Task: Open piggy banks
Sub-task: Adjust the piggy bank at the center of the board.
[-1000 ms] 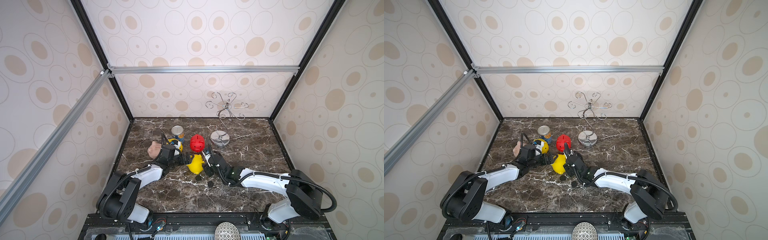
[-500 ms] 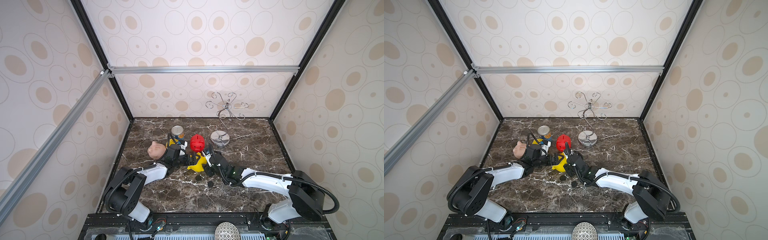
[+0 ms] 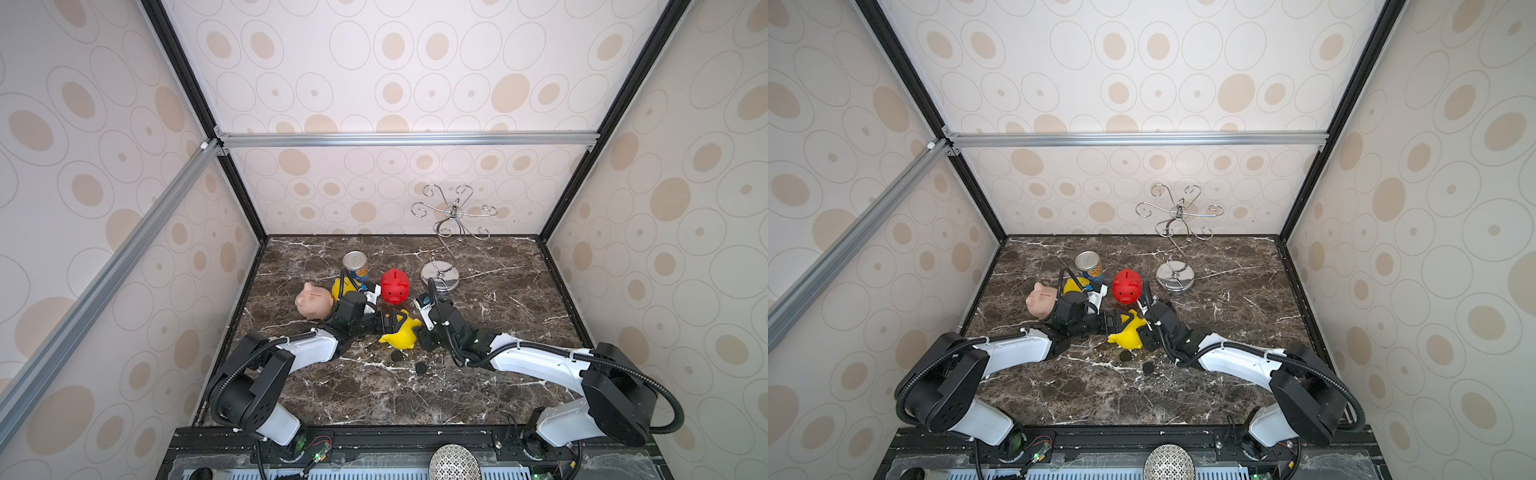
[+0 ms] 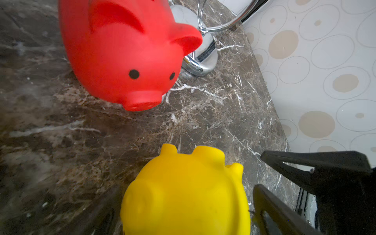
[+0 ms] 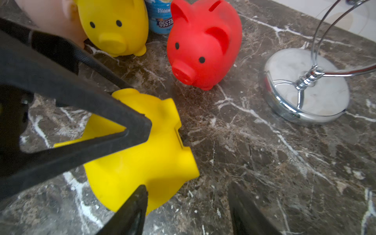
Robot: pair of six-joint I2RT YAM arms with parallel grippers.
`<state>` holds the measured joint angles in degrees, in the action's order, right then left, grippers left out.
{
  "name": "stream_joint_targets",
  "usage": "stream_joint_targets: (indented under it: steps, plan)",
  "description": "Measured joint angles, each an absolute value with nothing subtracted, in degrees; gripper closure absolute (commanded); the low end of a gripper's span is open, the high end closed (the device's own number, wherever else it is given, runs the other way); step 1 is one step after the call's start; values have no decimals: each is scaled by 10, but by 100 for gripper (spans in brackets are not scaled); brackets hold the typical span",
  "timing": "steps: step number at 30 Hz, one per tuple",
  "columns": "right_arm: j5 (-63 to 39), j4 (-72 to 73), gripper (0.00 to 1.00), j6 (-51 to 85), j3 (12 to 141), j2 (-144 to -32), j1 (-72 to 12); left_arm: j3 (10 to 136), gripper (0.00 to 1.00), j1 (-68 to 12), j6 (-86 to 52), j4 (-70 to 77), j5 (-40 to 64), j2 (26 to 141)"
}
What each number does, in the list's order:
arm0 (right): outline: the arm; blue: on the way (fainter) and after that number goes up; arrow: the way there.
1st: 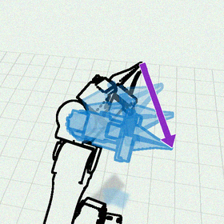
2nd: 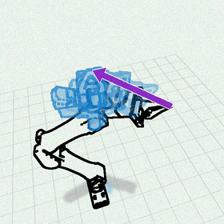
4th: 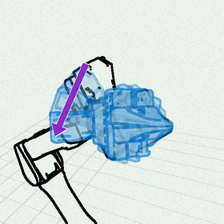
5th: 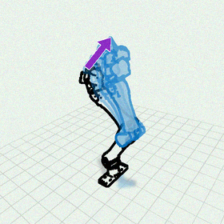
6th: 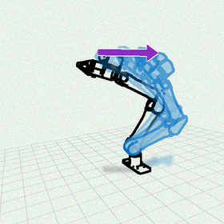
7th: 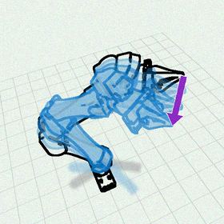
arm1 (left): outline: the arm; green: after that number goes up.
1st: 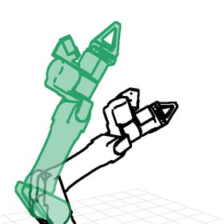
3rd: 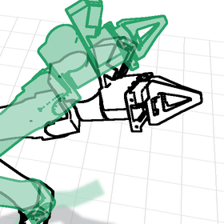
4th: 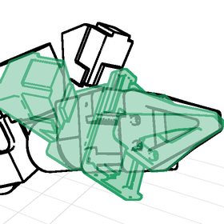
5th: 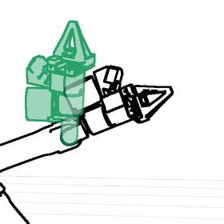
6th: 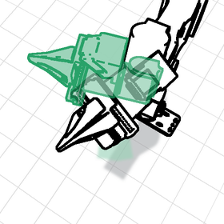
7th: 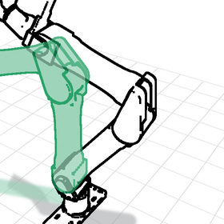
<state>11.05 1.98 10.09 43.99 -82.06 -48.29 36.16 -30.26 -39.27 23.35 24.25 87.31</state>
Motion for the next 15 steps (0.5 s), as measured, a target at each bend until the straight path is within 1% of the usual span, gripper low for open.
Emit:
stream_joint_targets:
  steps: [2,5,11,15]
  plan:
    - [95,16,28,110,435,-815,-483,358,0,-303,-397,234,238,867]
    - [74,13,26,121,422,-798,-483,353,0,-303,-402,234,234,860]
    - [29,17,26,135,407,-801,-484,346,0,-307,-412,235,224,854]
    - [23,17,26,141,405,-823,-485,331,0,-311,-419,234,219,834]
